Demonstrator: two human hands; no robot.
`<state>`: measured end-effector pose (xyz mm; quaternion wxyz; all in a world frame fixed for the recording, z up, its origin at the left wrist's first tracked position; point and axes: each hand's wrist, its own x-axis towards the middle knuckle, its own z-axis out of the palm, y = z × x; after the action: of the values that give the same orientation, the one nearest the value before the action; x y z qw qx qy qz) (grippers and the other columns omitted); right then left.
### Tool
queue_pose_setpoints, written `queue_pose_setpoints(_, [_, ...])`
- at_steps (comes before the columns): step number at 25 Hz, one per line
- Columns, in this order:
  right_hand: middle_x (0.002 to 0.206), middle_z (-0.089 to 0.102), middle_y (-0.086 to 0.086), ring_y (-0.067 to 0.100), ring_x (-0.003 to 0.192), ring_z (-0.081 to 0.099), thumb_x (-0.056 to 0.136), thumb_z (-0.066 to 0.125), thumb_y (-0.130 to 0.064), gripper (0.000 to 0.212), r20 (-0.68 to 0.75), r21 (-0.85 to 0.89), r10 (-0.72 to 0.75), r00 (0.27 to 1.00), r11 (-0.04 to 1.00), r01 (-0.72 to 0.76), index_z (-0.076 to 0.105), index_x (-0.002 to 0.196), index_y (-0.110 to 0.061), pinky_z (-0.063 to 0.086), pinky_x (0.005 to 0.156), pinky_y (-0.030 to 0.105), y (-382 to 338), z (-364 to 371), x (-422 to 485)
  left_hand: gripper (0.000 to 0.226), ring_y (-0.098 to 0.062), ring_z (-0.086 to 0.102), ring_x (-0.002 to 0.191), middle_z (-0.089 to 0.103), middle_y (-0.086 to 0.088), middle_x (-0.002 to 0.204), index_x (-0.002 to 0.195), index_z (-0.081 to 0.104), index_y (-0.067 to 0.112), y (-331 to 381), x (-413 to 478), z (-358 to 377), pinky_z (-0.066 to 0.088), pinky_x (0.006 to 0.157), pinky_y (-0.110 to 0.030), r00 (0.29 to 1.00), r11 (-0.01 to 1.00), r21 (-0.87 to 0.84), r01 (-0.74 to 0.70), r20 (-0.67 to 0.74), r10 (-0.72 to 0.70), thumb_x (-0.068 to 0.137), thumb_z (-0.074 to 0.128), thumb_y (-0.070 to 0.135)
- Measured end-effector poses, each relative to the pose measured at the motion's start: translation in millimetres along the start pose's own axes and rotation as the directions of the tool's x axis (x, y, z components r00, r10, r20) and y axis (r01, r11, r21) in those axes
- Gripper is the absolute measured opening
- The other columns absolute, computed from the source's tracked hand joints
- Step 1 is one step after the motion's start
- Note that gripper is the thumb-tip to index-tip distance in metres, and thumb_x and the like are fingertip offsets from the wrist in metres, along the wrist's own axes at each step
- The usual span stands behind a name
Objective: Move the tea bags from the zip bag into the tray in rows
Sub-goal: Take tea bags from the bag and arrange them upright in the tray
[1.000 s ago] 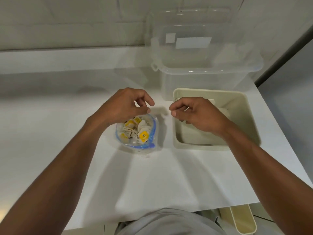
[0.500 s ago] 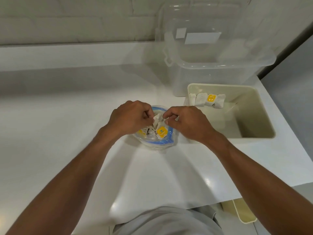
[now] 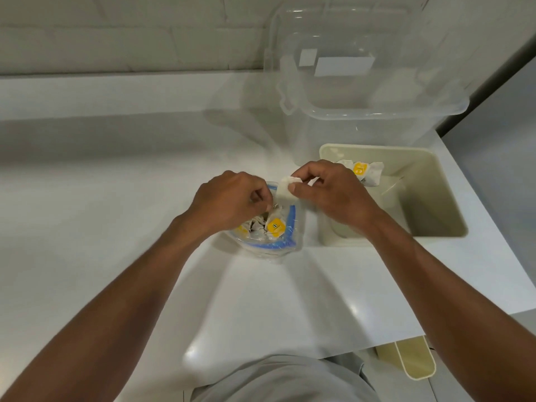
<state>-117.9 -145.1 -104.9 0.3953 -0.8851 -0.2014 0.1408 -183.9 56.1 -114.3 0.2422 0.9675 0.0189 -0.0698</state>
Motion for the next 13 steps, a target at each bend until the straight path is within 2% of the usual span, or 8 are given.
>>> queue_pose_setpoints(2, [0.083, 0.067, -0.014, -0.005, 0.067, 0.054, 0.087, 0.071, -0.029, 0.002, 0.019, 0.021, 0.016, 1.0, 1.0, -0.017, 0.07, 0.087, -0.03, 0.041, 0.067, 0.019, 2.8, -3.9, 0.2, 0.016, -0.012, 0.063, 0.084, 0.07, 0.016, 0.091, 0.098, 0.072, 0.04, 7.4, 2.3, 11.5, 0.043, 0.063, -0.027, 0.999, 0.989, 0.148, 0.001, 0.032, -0.006, 0.088, 0.062, 0.049])
queue_pose_setpoints(5, [0.078, 0.067, -0.013, 0.001, 0.069, 0.057, 0.087, 0.071, -0.027, 0.003, 0.033, 0.039, 0.016, 0.999, 0.999, -0.017, 0.069, 0.087, -0.03, 0.048, 0.07, 0.025, 4.3, -5.7, -1.7, 0.019, -0.012, 0.062, 0.084, 0.071, 0.015, 0.094, 0.101, 0.072, 0.04, 13.9, 9.2, 19.8, 0.042, 0.064, -0.026, 0.998, 0.978, 0.209, 0.007, 0.066, -0.021, 0.09, 0.06, 0.05])
queue_pose_setpoints(9, [0.07, 0.063, -0.015, 0.0, 0.063, 0.055, 0.088, 0.07, -0.026, 0.008, 0.042, 0.064, 0.048, 0.998, 0.997, -0.051, 0.066, 0.084, -0.032, 0.043, 0.063, 0.021, 5.7, -6.0, -6.8, 0.005, -0.009, 0.061, 0.086, 0.066, 0.021, 0.089, 0.086, 0.069, 0.038, 16.7, 10.8, 11.5, 0.046, 0.067, -0.027, 0.983, 0.992, 0.079, 0.098, 0.145, -0.109, 0.084, 0.066, 0.035])
queue_pose_setpoints(11, [0.068, 0.062, -0.014, 0.0, 0.058, 0.056, 0.088, 0.069, -0.024, 0.009, 0.05, 0.089, 0.066, 0.997, 0.994, -0.07, 0.066, 0.083, -0.031, 0.042, 0.06, 0.021, 6.2, -7.1, -8.0, 0.007, -0.009, 0.065, 0.085, 0.068, 0.019, 0.084, 0.085, 0.068, 0.033, 16.0, 9.6, 5.1, 0.055, 0.073, -0.034, 0.975, 0.989, -0.063, 0.134, 0.186, -0.121, 0.08, 0.069, 0.028])
queue_pose_setpoints(13, [0.069, 0.065, -0.012, 0.002, 0.059, 0.059, 0.088, 0.069, -0.024, 0.008, 0.054, 0.108, 0.075, 0.996, 0.991, -0.08, 0.066, 0.084, -0.03, 0.045, 0.061, 0.023, 5.5, -8.0, -8.4, 0.015, -0.008, 0.066, 0.082, 0.069, 0.016, 0.082, 0.086, 0.066, 0.031, 14.8, 7.3, -0.2, 0.057, 0.081, -0.039, 0.972, 0.971, -0.176, 0.159, 0.202, -0.122, 0.079, 0.07, 0.019])
